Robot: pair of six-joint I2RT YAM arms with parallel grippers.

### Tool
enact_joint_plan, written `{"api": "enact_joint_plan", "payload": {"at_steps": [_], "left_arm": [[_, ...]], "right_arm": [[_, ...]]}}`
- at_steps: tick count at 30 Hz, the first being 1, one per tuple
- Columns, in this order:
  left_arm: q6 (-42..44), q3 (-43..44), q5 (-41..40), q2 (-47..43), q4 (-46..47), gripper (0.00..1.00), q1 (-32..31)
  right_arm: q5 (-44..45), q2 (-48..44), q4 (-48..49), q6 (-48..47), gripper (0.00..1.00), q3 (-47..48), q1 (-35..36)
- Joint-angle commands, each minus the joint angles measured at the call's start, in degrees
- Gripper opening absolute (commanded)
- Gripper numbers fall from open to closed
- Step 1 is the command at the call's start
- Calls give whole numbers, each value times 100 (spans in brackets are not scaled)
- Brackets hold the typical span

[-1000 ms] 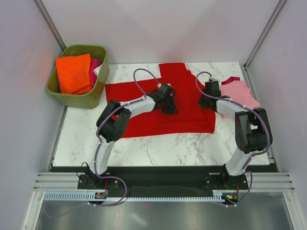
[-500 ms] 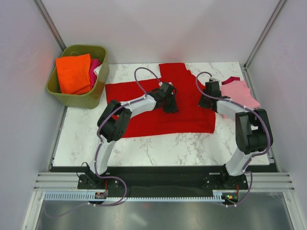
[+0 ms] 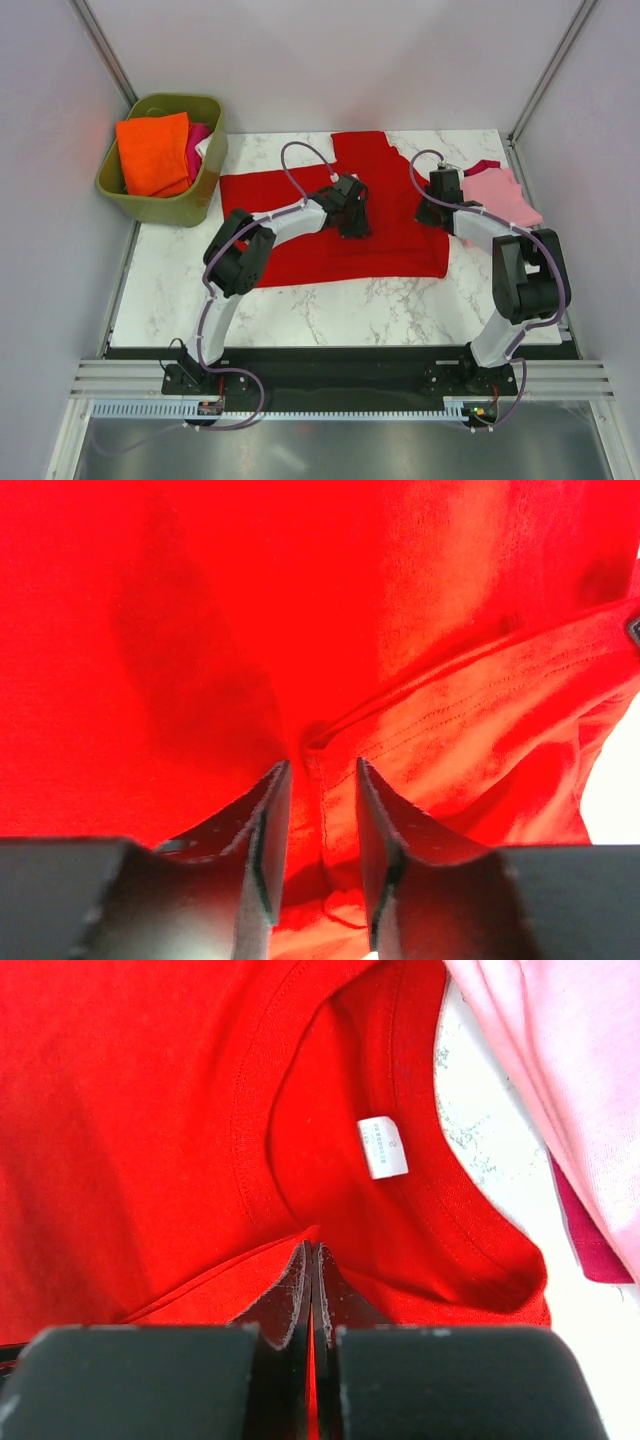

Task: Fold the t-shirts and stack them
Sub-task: Fold the tshirt

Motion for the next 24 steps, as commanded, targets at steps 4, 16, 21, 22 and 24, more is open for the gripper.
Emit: {"api": "enact_joint_plan", "payload": {"at_steps": [4,16,21,22,24], "left_arm": [[63,419,-82,59,-287,35,-109],[81,649,14,253,-393,17,-100],[72,596,-135,191,-472,28,-100],[63,605,-152,200,-481,28,-100],[63,657,-161,235,-533,29,-100]], "right_arm": [[-66,-184,165,31,0,-20,-34],[-101,-281,165,31,0,-47,-51],[-119,-307,165,31,0,-56,-69],[-119,-307,165,40,0,-56,-77],[-136,-316,173,31,0,-56,-69]]}}
